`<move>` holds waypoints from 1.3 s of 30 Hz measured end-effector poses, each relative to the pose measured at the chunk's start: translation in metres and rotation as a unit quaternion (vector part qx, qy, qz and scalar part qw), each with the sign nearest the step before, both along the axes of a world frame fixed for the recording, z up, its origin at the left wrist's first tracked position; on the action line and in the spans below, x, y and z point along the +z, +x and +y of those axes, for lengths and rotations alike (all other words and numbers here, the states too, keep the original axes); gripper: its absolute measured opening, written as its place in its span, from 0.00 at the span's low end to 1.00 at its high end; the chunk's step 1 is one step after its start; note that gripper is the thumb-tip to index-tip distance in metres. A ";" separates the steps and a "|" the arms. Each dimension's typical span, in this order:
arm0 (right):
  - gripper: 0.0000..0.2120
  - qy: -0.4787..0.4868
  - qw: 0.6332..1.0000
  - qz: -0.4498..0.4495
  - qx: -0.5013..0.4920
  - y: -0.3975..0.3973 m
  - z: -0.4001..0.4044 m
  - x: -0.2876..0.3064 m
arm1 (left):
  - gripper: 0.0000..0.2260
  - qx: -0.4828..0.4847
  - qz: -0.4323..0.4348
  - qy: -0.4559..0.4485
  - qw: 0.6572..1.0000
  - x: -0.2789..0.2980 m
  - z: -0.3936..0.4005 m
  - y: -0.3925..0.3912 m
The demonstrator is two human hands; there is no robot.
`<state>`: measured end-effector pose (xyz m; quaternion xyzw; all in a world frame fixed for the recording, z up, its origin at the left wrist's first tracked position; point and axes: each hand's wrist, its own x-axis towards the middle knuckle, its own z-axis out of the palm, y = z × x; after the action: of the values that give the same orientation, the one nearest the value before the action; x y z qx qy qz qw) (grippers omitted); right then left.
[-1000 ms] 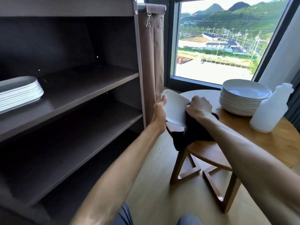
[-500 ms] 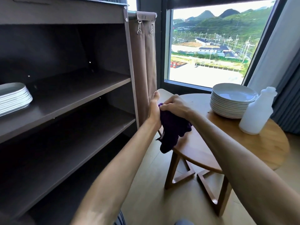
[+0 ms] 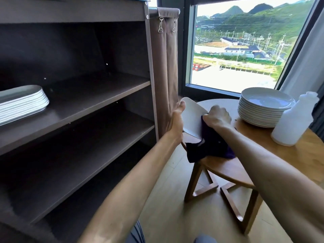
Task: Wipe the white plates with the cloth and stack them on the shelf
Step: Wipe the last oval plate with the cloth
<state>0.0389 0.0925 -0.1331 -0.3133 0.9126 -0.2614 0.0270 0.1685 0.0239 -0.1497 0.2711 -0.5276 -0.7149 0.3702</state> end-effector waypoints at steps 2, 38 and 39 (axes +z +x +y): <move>0.08 -0.031 0.999 0.008 0.004 -0.002 -0.006 0.009 | 0.15 -0.004 -0.023 0.010 1.000 -0.009 0.006 -0.004; 0.12 -0.076 0.997 -0.009 0.016 0.006 -0.022 0.025 | 0.12 0.007 0.016 0.054 0.998 -0.004 0.012 -0.026; 0.13 -0.089 0.995 -0.013 0.032 0.011 -0.023 0.027 | 0.12 0.002 0.024 0.075 0.997 -0.006 0.015 -0.029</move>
<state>0.0504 0.0696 -0.1060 -0.3399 0.8749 -0.3444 0.0195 0.1399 0.0389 -0.1556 0.2815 -0.4629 -0.7580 0.3632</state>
